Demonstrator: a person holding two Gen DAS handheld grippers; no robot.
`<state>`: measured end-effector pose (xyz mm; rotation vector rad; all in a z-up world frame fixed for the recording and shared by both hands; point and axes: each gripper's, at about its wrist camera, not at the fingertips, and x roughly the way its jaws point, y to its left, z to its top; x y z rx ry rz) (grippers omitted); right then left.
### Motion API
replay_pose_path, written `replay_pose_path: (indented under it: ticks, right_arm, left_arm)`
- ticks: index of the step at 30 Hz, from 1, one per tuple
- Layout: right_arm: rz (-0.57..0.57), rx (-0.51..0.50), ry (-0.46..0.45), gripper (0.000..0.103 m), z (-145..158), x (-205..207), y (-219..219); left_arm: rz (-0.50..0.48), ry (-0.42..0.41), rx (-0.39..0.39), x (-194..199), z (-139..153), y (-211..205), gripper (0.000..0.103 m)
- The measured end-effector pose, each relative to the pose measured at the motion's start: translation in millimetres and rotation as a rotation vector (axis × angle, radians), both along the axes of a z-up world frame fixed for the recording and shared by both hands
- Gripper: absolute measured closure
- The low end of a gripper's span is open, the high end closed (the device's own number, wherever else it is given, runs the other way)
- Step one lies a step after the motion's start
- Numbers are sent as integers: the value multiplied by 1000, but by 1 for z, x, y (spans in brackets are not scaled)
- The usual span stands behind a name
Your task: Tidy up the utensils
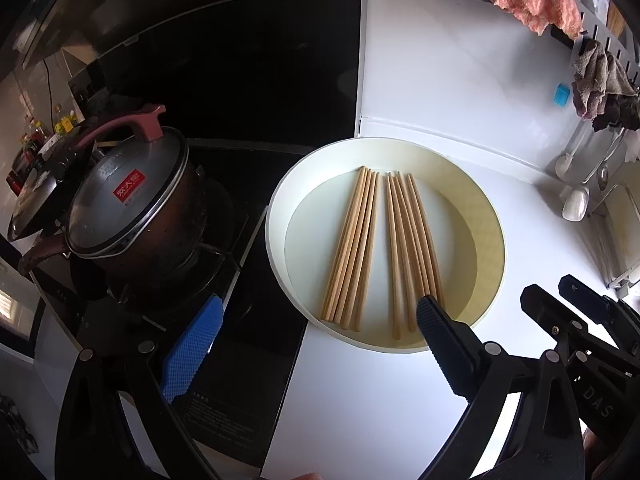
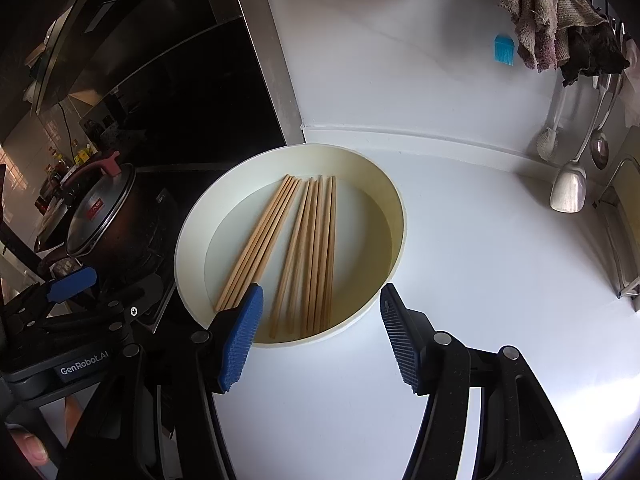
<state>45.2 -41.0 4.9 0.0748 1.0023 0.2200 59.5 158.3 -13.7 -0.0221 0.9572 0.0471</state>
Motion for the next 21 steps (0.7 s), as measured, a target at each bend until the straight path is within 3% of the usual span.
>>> replay_pose_path:
  ticks: [21]
  right_arm:
    - [-4,2,4,45,-1,3,1]
  left_arm:
    - [5,6,-2,2,-1,0,7]
